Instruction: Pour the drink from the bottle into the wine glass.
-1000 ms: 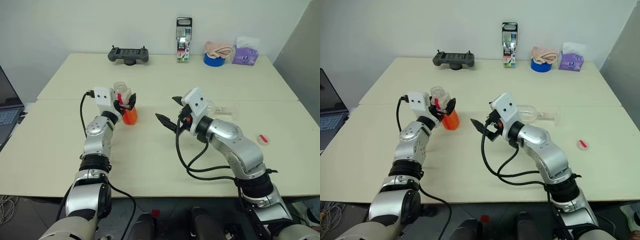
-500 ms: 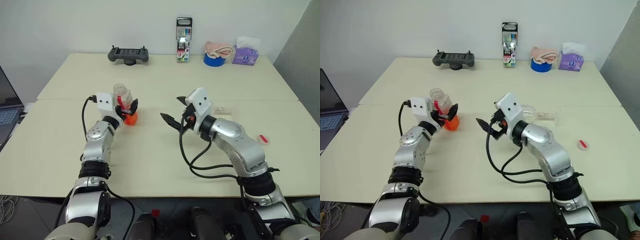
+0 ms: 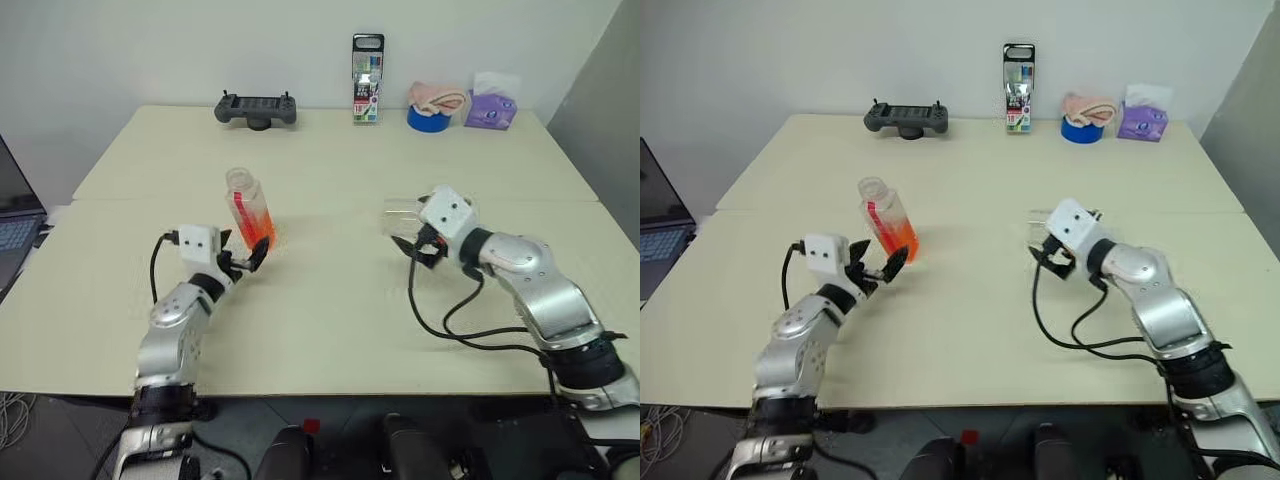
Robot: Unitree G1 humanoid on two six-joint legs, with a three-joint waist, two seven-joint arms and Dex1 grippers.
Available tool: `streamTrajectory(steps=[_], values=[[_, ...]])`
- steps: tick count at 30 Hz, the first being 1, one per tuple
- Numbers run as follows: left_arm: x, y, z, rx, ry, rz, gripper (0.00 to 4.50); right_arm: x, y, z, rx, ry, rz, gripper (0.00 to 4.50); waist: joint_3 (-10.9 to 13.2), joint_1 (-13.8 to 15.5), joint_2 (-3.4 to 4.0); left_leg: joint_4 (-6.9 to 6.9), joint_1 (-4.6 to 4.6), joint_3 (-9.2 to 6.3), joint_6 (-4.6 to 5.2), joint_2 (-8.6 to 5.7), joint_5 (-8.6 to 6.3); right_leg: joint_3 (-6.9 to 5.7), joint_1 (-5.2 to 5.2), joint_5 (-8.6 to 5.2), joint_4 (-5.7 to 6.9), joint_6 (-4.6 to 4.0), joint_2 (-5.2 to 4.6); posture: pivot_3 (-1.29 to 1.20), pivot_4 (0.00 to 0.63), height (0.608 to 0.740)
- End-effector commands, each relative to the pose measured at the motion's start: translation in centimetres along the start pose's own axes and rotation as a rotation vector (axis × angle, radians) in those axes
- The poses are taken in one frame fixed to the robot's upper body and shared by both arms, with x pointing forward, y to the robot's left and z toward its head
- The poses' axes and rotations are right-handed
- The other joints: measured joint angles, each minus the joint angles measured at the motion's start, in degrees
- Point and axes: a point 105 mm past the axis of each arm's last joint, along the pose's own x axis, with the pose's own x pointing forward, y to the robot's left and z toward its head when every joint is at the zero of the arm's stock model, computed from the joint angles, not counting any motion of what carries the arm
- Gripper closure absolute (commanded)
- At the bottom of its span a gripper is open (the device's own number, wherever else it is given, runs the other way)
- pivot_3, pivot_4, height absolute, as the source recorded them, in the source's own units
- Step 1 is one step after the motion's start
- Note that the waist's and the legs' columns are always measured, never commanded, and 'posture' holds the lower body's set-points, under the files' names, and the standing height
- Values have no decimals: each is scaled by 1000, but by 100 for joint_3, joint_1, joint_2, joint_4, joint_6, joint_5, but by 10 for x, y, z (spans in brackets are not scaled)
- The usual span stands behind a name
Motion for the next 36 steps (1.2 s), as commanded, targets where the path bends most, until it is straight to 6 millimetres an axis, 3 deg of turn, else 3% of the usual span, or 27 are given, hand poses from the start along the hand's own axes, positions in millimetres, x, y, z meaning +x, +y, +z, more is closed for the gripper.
streamTrajectory(steps=[1,5,8,14,21,25,30,34,36], values=[[-19,-33,4,25,18,-171,38,-6,-17,-14,-116,71,-72,0,0,7,0,0,2,0,0,-1,0,-1,3,-1,-1,-1,0,0,150,740],[-26,-87,-9,100,118,-426,38,9,-20,-44,-185,188,-106,0,0,32,-1,11,6,5,0,-2,2,2,13,-13,-4,16,4,0,150,740],[-18,-106,-4,92,129,-499,38,22,-16,-49,-243,203,-95,0,0,30,-1,15,11,8,4,-5,7,4,20,-7,-4,12,5,0,150,740],[-3,-122,3,87,112,-549,38,46,-20,-55,-367,265,-145,0,0,4,-1,5,5,10,3,0,6,4,8,10,-5,-16,8,0,150,740],[-2,-121,-1,92,126,-537,38,66,-15,-69,-425,333,-159,0,0,6,-1,4,7,11,2,0,6,6,9,10,-8,-17,8,0,150,740],[-1,-120,-2,94,127,-530,0,71,-12,-77,-436,371,-142,969,-1,6,-2,10,17,10,0,-1,8,6,20,8,-7,-11,8,0,150,740],[0,-116,-2,96,132,-516,0,68,-12,-78,-461,389,-110,2801,-1,15,-2,9,12,7,0,-3,8,6,19,12,-7,-18,7,0,150,740],[-3,-116,-6,95,147,-523,0,65,-12,-66,-484,359,-79,4087,-1,14,-2,9,14,6,1,-2,8,4,19,12,-7,-18,7,0,150,740],[-6,-115,-7,96,154,-524,0,64,-15,-51,-468,309,-94,4239,-1,9,-2,6,13,4,1,0,8,2,18,9,-7,-14,8,0,150,740]])
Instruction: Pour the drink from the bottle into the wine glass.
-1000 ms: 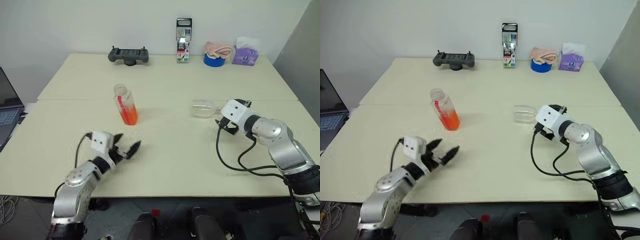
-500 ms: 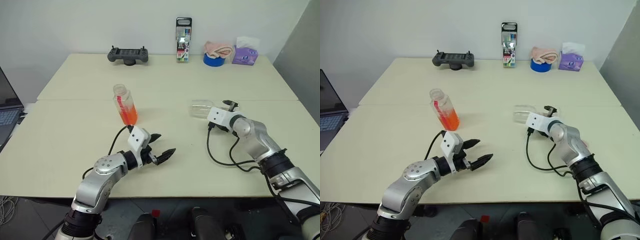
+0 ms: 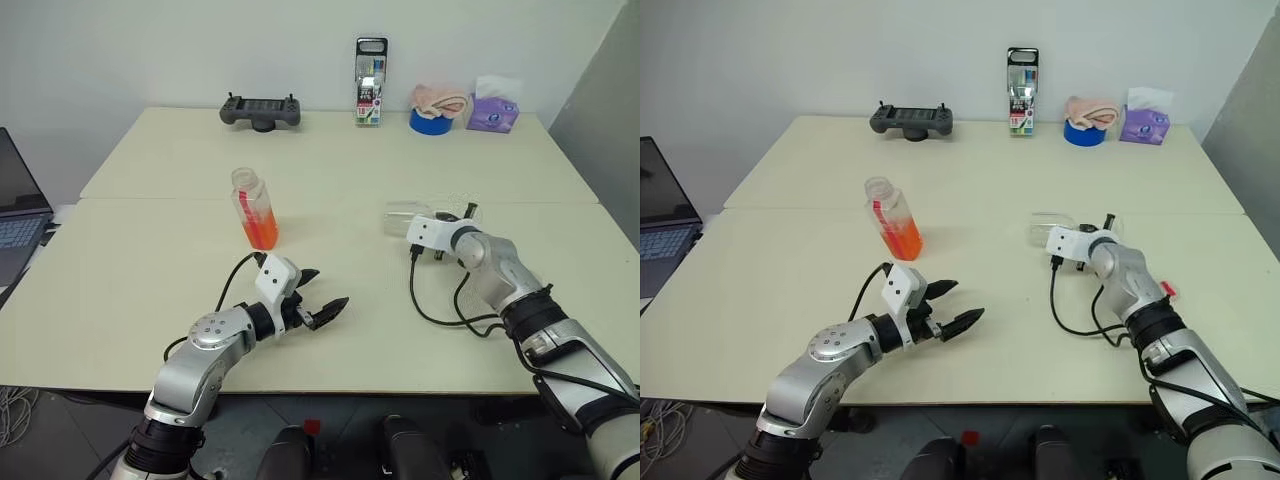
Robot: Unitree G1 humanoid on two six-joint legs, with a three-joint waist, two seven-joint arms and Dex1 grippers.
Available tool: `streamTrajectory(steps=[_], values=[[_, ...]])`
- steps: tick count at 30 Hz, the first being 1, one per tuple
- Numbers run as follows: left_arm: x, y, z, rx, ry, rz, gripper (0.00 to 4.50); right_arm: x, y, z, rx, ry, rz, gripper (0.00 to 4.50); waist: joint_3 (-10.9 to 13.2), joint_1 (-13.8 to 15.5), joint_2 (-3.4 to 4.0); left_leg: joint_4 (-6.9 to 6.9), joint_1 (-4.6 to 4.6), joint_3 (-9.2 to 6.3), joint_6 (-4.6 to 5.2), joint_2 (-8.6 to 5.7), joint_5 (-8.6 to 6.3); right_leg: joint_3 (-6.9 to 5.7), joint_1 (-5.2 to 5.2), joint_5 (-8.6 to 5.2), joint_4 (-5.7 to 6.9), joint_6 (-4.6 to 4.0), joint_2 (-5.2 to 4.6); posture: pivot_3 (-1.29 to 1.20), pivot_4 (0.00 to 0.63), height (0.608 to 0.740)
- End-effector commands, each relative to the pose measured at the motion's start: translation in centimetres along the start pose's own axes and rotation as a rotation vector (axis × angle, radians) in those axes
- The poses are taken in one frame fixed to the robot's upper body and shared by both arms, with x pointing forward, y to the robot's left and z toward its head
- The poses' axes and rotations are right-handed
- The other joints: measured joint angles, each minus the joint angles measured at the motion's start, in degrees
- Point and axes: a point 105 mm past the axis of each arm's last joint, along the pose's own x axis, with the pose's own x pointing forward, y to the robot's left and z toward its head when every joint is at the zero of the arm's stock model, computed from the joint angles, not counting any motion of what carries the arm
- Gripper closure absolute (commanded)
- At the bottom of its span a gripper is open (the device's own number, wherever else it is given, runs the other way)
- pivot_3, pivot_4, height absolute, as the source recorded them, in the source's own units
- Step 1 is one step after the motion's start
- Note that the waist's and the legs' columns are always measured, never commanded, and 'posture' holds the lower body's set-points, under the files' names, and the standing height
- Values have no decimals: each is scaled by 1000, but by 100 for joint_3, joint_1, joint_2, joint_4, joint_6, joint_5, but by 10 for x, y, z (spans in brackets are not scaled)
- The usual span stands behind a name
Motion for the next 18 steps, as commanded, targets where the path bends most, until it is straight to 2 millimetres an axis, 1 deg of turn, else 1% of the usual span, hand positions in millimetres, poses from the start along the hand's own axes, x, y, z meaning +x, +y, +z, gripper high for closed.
streamTrajectory(steps=[1,3,4,6,7,8,9,11,12,13,14,16,18], values=[[-7,-1,5,28,-14,-5,0,-10,-19,22,40,-90,-39,4239,0,-2,0,-2,0,0,0,0,0,1,-2,1,0,-1,0,0,150,740],[-13,0,6,30,-15,0,0,-20,-38,37,112,-162,-98,4240,2,-28,3,-4,-6,2,0,1,0,2,-11,2,2,-4,1,0,150,740],[-19,0,10,25,-38,5,0,-26,-50,49,187,-221,-135,4240,2,-41,4,-6,-7,5,0,4,0,3,-14,2,2,-4,0,0,150,740],[-32,3,27,-44,-143,26,0,-41,-72,77,417,-370,-200,4240,6,-101,5,-8,-10,5,0,8,0,4,-20,2,4,-4,3,0,150,740],[-36,4,32,-72,-173,34,0,-45,-77,84,495,-414,-212,4240,6,-103,6,-7,-11,4,0,14,-1,3,-21,3,6,-5,5,0,150,740],[-42,5,36,-111,-194,45,0,-49,-82,91,622,-462,-222,4240,6,-95,6,-7,-10,1,0,15,-1,0,-21,3,8,-5,6,0,150,740],[-50,5,37,-132,-187,55,0,-54,-84,103,805,-567,-218,4240,5,-98,4,-6,-10,-10,0,15,0,-5,-19,3,10,-5,8,0,150,740],[-62,3,36,-152,-169,64,0,-66,-83,127,1085,-809,-163,4241,4,-103,4,-7,-5,-9,-1,23,-1,-3,-14,2,11,-5,19,0,150,740],[-67,0,35,-162,-157,65,0,-67,-76,129,1233,-870,-123,4241,4,-106,4,-8,-3,-11,-1,23,-1,-3,-13,3,12,-5,20,0,150,740],[-70,-2,33,-166,-142,65,0,-65,-68,129,1321,-898,-97,4241,5,-106,5,-8,-2,-13,0,25,-1,-3,-10,3,10,-5,23,0,150,740],[-72,-5,31,-169,-130,65,0,-61,-57,131,1361,-902,-63,4241,5,-71,5,-8,-1,-11,0,25,-2,-1,-10,3,11,-6,23,0,150,740],[-73,-9,30,-174,-118,64,0,-57,-38,140,1362,-907,-13,4241,5,7,5,-2,-3,-13,0,15,-1,-2,-5,2,4,-6,15,0,150,740],[-73,-11,29,-178,-117,62,0,-58,-28,150,1362,-929,22,4241,5,25,5,3,-5,-8,0,4,0,2,-5,2,3,-5,-1,0,150,740]])
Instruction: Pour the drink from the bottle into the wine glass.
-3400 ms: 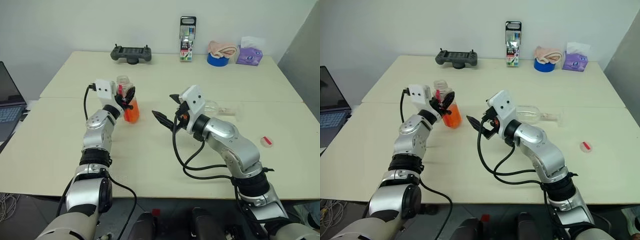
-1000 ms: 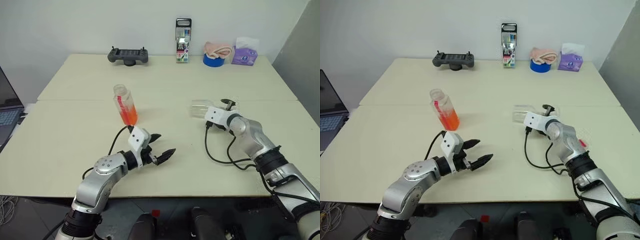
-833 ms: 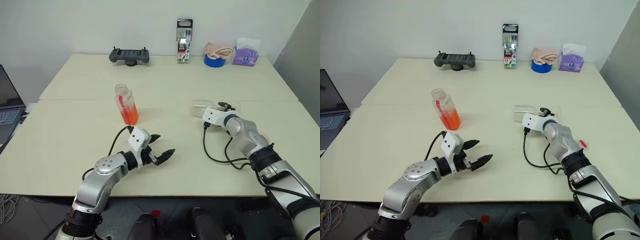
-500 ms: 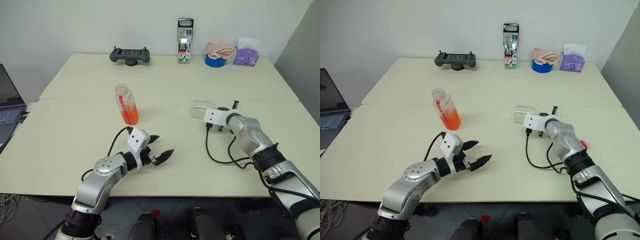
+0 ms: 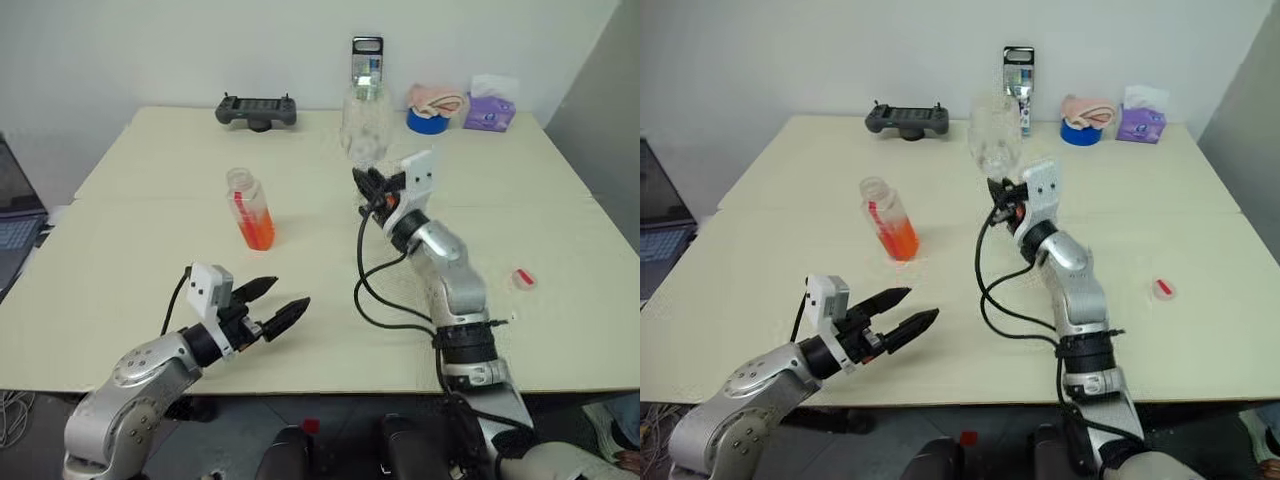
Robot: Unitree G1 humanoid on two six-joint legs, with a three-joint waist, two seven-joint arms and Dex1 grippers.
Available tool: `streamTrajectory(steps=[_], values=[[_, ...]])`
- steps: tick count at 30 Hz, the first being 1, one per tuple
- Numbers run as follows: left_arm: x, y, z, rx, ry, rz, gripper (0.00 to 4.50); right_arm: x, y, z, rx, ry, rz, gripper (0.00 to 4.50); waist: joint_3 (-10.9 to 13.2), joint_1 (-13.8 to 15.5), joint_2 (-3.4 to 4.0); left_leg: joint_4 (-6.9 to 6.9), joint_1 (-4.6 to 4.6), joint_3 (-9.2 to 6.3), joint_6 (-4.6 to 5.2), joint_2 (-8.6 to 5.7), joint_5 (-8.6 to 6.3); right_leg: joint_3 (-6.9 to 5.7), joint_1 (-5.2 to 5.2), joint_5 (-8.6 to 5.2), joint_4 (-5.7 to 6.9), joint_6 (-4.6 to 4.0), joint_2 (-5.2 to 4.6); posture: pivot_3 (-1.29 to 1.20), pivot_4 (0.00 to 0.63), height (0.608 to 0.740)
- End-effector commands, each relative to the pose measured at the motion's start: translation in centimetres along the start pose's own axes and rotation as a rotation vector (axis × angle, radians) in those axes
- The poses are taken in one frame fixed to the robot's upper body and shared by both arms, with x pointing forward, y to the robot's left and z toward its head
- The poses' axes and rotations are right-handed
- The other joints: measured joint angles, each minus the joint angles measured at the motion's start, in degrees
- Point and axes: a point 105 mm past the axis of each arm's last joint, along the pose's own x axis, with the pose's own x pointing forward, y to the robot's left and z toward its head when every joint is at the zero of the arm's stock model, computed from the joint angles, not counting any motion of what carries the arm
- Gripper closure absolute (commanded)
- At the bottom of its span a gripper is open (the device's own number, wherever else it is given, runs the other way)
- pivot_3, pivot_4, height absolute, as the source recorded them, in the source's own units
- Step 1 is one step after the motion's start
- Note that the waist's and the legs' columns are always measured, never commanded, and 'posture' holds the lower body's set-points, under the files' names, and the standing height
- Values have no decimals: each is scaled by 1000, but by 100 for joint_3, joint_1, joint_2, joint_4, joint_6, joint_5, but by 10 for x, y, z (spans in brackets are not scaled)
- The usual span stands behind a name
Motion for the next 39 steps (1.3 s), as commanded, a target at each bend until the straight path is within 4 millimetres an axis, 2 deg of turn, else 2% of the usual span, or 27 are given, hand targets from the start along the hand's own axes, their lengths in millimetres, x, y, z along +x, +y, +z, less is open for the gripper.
streamTrajectory(steps=[1,6,9,14,17,19,25,29,37,39], values=[[0,-11,12,33,-34,-30,0,2,17,7,9,-82,53,4241,1,-6,1,1,-1,3,0,-1,0,2,0,-1,-1,2,-1,0,150,740],[1,-16,9,28,-27,-37,0,-4,28,-36,-112,-9,47,4241,1,-41,2,-13,5,5,0,12,0,0,-8,-3,2,-6,19,0,150,740],[-1,-16,6,29,-12,-39,0,-11,28,-52,-143,10,34,4242,2,-44,4,-18,8,3,-1,28,-1,-1,-7,-11,5,-13,37,0,150,740],[-8,-12,1,48,17,-19,0,-38,29,-82,-133,71,52,4243,-3,-38,1,-16,20,9,-2,40,-2,5,0,-21,5,-4,49,0,150,740],[-9,-10,2,46,15,-16,0,-53,32,-93,-128,113,66,4244,-8,-24,-1,-17,32,6,-5,46,-4,1,15,-27,2,-11,53,0,150,740],[-9,-9,1,47,17,-15,0,-57,34,-95,-127,130,70,4244,-8,-25,-1,-20,71,9,-16,58,-13,2,54,-40,-7,-29,63,0,150,740],[-6,-4,2,52,16,-16,0,-51,35,-96,-107,188,72,4246,-12,-26,-2,-25,98,4,-26,83,-21,-5,76,-61,-7,-64,87,0,150,740],[1,2,3,57,7,-5,0,-47,35,-94,-115,210,91,2985,-11,-25,-1,-29,100,3,-26,85,-20,-7,75,-61,-5,-67,91,0,150,740],[9,4,3,54,-6,3,0,-48,26,-92,-144,251,90,172,-10,-29,0,-58,99,11,-27,86,-20,-1,61,-61,-8,-66,91,0,150,740],[12,7,2,38,-14,11,0,-47,24,-90,-157,271,106,30,-9,-21,0,-62,99,9,-27,86,-19,-2,60,-61,-9,-66,91,0,150,740]])
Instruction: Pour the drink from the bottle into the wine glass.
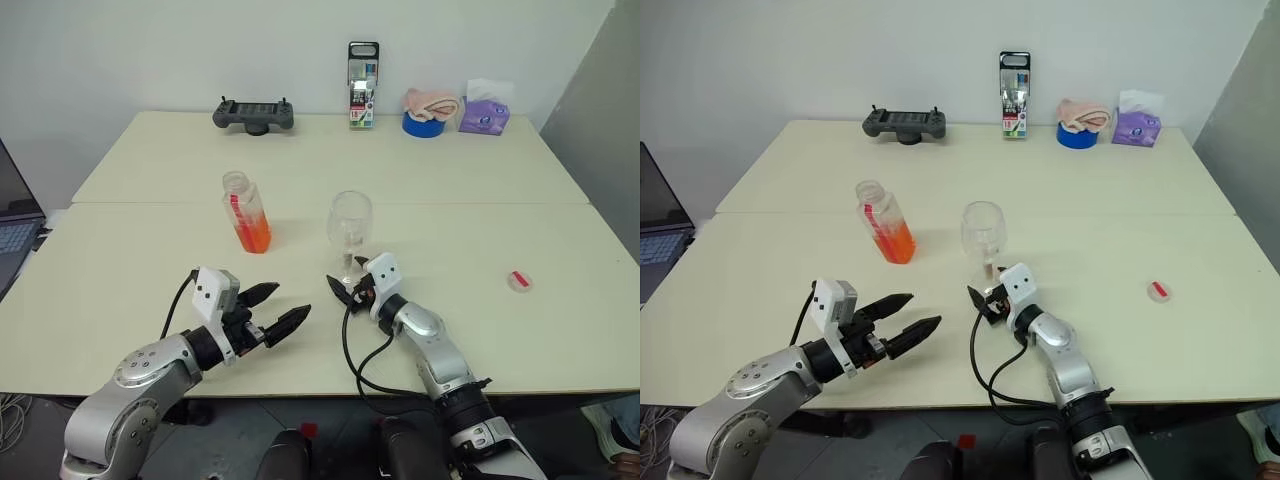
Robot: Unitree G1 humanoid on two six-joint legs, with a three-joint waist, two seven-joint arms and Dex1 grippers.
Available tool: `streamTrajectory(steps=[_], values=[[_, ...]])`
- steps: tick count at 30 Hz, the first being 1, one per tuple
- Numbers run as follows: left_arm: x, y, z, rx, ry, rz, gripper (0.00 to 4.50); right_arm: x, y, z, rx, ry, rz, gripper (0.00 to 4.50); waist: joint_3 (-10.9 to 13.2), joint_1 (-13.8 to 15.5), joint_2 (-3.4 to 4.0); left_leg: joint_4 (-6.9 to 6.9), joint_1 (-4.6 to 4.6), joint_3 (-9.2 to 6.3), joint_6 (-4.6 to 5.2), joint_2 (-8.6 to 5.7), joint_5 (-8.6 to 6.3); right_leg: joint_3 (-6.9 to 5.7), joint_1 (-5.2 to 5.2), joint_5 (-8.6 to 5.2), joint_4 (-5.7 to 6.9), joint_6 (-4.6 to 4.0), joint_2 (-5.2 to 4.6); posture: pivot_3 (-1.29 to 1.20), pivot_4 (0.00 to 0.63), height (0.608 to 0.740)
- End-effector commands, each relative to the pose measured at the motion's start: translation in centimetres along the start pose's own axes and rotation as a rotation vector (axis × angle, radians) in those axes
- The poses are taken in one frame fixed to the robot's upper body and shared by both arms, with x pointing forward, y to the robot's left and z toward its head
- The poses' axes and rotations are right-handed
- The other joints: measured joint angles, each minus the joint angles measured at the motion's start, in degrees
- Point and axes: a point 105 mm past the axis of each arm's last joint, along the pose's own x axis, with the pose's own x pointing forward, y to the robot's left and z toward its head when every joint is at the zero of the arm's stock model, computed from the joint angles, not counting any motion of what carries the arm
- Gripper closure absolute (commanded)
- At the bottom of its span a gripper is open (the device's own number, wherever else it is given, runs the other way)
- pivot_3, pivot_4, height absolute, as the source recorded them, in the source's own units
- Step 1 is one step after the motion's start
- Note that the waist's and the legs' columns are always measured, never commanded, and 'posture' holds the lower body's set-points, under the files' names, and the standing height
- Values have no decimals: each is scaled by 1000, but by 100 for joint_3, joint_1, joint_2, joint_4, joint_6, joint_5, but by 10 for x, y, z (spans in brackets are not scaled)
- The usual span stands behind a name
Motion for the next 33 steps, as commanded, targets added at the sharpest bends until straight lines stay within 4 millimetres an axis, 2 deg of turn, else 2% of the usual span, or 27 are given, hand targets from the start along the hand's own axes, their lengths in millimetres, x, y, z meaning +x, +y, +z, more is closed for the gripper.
streamTrajectory(steps=[1,6,12,15,17,19,21,23,26,29,33], values=[[4,0,6,16,-36,-1,0,-1,-4,18,-36,-11,39,30,0,2,0,0,-1,0,0,-1,0,0,0,1,-1,2,0,0,150,740],[3,19,9,33,-78,93,0,-22,-16,38,-84,-9,69,30,0,2,0,-22,-2,2,-1,0,0,0,-8,7,-11,13,0,0,150,740],[-5,50,25,78,-211,315,0,-78,-15,63,-119,49,218,30,2,18,2,-45,-16,-7,-1,6,0,-10,-10,8,-54,16,0,0,150,740],[-12,60,21,114,-204,371,0,-112,-12,73,-119,128,346,30,2,15,-1,-43,-21,-1,-1,0,-1,-7,-8,9,-66,24,-7,0,150,740],[-13,68,28,138,-227,398,0,-131,-23,93,-150,164,376,30,6,22,1,-40,-21,2,-1,0,-3,-7,-5,8,-68,27,-7,0,150,740],[-11,77,31,164,-230,419,0,-141,-35,112,-183,180,390,30,9,23,-7,-37,-18,2,-1,-1,-2,-10,0,9,-67,29,-6,0,150,740],[-9,82,32,207,-227,429,0,-154,-40,140,-188,162,436,30,12,22,-5,-31,-14,2,1,-1,-1,-12,4,14,-64,24,-2,0,150,740],[-10,82,39,234,-240,431,0,-161,-41,165,-205,133,459,30,13,15,-7,-33,-13,2,2,2,0,-12,7,15,-66,22,1,0,150,740],[-11,86,44,267,-242,439,0,-163,-45,196,-220,82,481,30,13,12,-9,-38,-15,3,2,4,-1,-14,7,19,-73,31,1,0,150,740],[-5,87,49,313,-237,425,0,-155,-52,210,-297,68,472,30,13,21,-10,-41,-17,3,2,3,-1,-14,4,19,-76,32,1,0,150,740],[2,96,59,347,-257,445,0,-149,-43,215,-322,25,513,30,15,41,-13,-38,-21,4,2,1,-1,-13,3,19,-77,35,-3,0,150,740]])
